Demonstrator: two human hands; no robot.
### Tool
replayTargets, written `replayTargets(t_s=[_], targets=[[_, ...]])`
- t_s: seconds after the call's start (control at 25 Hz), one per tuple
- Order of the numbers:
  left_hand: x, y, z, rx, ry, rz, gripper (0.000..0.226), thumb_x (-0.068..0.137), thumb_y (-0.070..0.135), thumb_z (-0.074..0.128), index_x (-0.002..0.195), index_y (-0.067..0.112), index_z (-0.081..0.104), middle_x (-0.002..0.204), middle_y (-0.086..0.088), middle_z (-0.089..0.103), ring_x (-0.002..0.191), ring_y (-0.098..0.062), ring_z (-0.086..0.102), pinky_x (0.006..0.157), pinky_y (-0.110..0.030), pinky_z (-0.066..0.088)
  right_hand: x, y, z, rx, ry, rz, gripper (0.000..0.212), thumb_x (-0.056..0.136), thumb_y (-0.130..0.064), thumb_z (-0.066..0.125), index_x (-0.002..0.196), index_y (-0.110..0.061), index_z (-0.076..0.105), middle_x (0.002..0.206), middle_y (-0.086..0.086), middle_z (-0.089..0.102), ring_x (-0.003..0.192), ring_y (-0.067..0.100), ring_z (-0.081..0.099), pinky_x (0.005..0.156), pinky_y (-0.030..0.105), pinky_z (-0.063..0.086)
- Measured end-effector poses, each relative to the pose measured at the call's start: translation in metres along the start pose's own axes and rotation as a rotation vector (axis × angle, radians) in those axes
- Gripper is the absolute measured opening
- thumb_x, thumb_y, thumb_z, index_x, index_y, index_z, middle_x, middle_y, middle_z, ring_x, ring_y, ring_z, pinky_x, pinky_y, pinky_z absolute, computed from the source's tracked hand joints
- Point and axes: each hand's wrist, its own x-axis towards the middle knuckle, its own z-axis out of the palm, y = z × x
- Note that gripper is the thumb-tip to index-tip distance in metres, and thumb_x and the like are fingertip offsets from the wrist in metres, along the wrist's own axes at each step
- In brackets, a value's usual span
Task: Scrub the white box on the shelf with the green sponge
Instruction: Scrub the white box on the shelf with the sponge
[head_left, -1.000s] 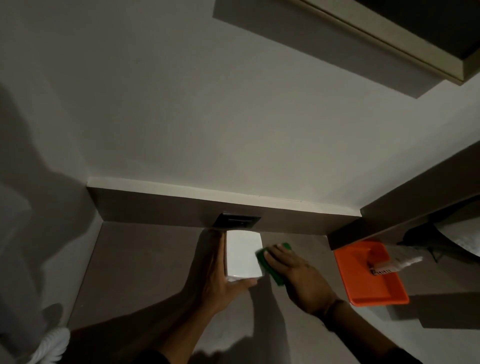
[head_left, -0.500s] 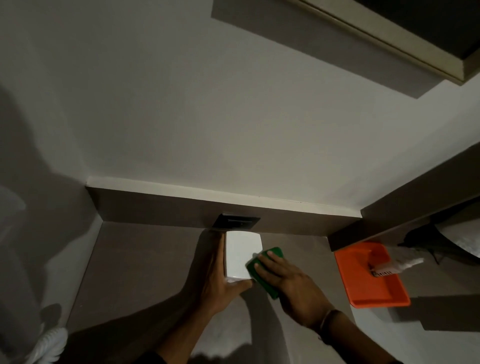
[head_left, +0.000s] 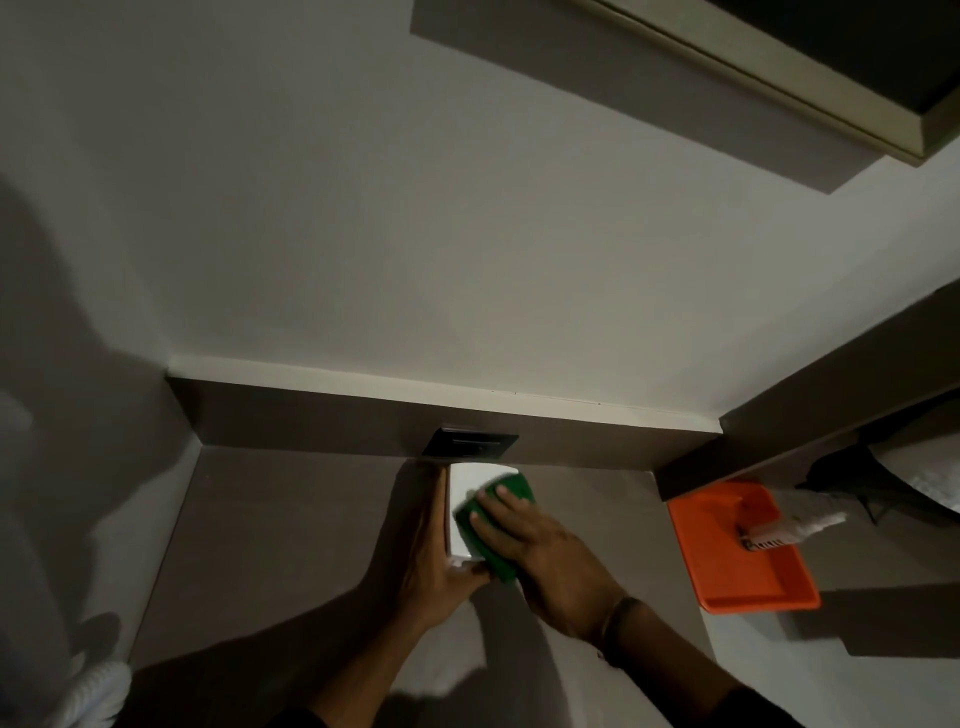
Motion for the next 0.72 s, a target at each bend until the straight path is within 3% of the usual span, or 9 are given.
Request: replayTargets(t_s=[0.08,0.12,0.24,0.28,0.36,0.44,0.56,0.64,0.72], targets=[[0.0,-0.006,-0.006,0.044,-0.018,0.028,0.107,0.063,0.032,0.097,0.152,0.028,0.038,0.144,0.002,0.057,0.13,-0.007,0.058,0.107,-0.031,0.053,-0.028,0.007,-0.001,0.009,-0.035,0.009,0.078,0.094,-0.006,0.048,0.158,-0.033,0.015,0.169,-0.007,0.006,0.155,0.018,-0.002,0.126,0.044,0.01],[-0.002,-0.01,-0.014,0.1,-0.012,0.046,0.11,0.061,0.035,0.098,0.152,0.029,0.037,0.143,0.005,0.058,0.128,-0.003,0.058,0.105,-0.031,0.054,-0.033,0.013,-0.004,0.013,-0.043,0.055,0.079,0.093,-0.004,0.048,0.158,-0.034,0.015,0.168,-0.008,0.006,0.155,0.018,-0.001,0.126,0.045,0.014],[-0.003,0.014,-0.01,0.177,-0.089,0.082,0.116,0.064,0.032,0.097,0.156,0.016,0.029,0.153,-0.001,0.049,0.136,-0.003,0.049,0.113,-0.034,0.047,-0.005,0.026,-0.014,0.041,0.025,0.172,0.073,0.094,-0.002,0.045,0.157,-0.029,0.024,0.167,-0.002,0.018,0.154,0.025,0.012,0.12,0.05,0.031],[-0.004,0.007,-0.003,0.116,-0.038,0.161,0.116,0.069,0.028,0.095,0.156,0.007,0.022,0.159,-0.007,0.044,0.142,-0.01,0.045,0.117,-0.037,0.043,0.014,0.024,-0.018,0.057,0.044,0.196,0.071,0.094,-0.002,0.046,0.157,-0.027,0.026,0.166,0.001,0.022,0.153,0.027,0.016,0.119,0.051,0.032],[-0.01,0.008,0.007,0.136,-0.047,0.114,0.121,0.076,0.027,0.09,0.158,0.0,0.006,0.167,-0.005,0.03,0.151,-0.013,0.033,0.122,-0.029,0.033,0.043,0.013,-0.019,0.059,0.037,0.199,0.071,0.094,-0.007,0.052,0.157,-0.026,0.025,0.166,0.004,0.022,0.153,0.03,0.015,0.121,0.052,0.028],[-0.01,0.001,0.0,0.156,-0.157,-0.008,0.114,0.074,0.03,0.09,0.159,0.009,0.017,0.163,0.005,0.03,0.15,-0.011,0.031,0.12,-0.027,0.031,0.047,-0.002,-0.012,0.014,0.027,0.105,0.076,0.091,-0.016,0.061,0.157,-0.026,0.025,0.166,0.004,0.022,0.153,0.03,0.014,0.122,0.049,0.022],[-0.007,-0.01,-0.017,0.248,-0.094,-0.18,0.082,0.085,0.014,0.076,0.153,0.005,0.031,0.161,-0.017,0.038,0.147,-0.032,0.04,0.119,-0.039,0.032,0.004,-0.02,0.005,-0.016,0.005,-0.055,0.07,0.095,-0.013,0.049,0.157,-0.03,0.024,0.168,-0.001,0.017,0.155,0.026,0.007,0.124,0.045,0.014],[-0.006,0.001,-0.012,0.122,-0.082,-0.116,0.085,0.083,0.012,0.079,0.154,0.011,0.032,0.154,-0.011,0.047,0.142,-0.022,0.048,0.115,-0.033,0.041,-0.026,-0.015,0.009,0.006,-0.007,-0.048,0.071,0.095,-0.009,0.042,0.158,-0.034,0.02,0.168,-0.006,0.01,0.156,0.021,0.001,0.125,0.046,0.012],[-0.004,0.013,-0.011,0.0,-0.09,-0.084,0.098,0.07,0.015,0.093,0.151,0.025,0.037,0.135,0.009,0.058,0.125,0.003,0.058,0.099,-0.016,0.051,-0.041,0.002,0.006,0.033,-0.01,0.057,0.07,0.092,-0.015,0.03,0.158,-0.035,0.019,0.168,-0.008,0.009,0.155,0.018,0.001,0.125,0.048,0.018]])
